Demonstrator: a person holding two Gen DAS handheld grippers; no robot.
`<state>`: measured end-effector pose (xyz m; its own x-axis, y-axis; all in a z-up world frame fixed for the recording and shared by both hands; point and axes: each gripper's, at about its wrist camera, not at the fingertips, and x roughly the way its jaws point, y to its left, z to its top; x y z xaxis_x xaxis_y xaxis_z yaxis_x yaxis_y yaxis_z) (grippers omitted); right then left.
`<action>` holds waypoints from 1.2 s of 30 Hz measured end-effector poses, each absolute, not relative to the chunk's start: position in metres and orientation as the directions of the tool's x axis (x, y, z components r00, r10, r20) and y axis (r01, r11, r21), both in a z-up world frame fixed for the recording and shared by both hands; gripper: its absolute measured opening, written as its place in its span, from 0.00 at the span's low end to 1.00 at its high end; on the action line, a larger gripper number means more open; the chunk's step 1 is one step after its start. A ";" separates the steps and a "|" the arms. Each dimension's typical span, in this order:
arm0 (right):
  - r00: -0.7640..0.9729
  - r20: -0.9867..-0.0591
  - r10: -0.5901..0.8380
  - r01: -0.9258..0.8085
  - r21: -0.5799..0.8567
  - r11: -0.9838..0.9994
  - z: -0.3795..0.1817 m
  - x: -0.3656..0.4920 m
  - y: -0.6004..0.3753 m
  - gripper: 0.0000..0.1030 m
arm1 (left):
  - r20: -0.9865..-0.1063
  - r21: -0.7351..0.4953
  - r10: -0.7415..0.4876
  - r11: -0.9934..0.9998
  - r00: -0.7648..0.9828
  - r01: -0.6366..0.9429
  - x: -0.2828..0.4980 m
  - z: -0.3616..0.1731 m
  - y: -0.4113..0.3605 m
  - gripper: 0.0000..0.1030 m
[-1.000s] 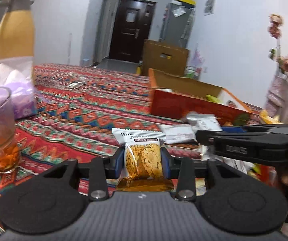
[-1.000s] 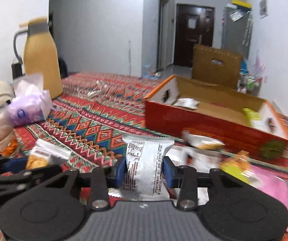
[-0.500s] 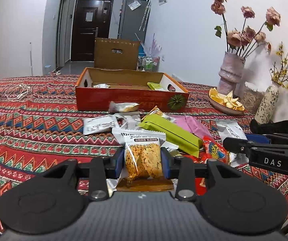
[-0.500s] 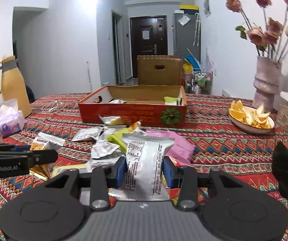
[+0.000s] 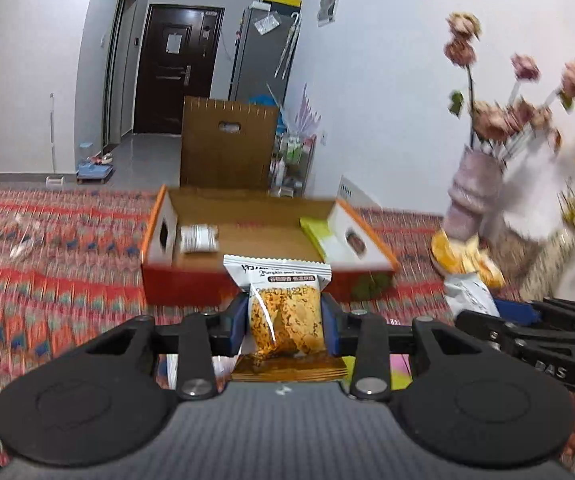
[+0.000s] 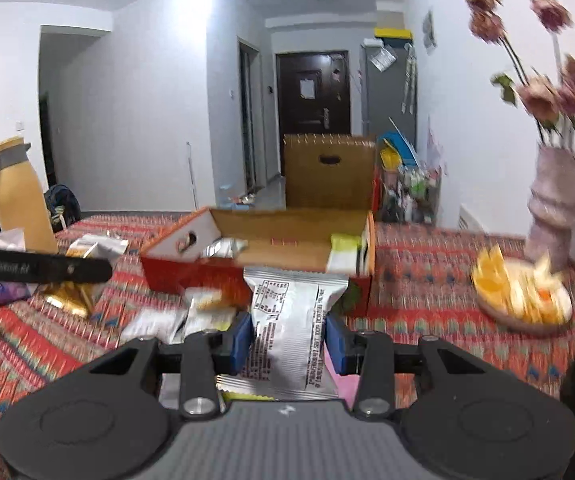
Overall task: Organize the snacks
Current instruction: 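Lower both held packets into the orange box and open both grippers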
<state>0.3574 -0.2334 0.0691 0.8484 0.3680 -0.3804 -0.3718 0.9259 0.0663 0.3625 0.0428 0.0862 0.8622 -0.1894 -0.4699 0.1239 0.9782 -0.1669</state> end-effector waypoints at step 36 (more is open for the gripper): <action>0.650 -0.702 0.290 -0.317 0.096 0.944 0.032 0.729 -0.136 0.64 | -0.670 -0.255 -0.222 0.965 0.709 0.061 0.699 0.017 0.097 0.77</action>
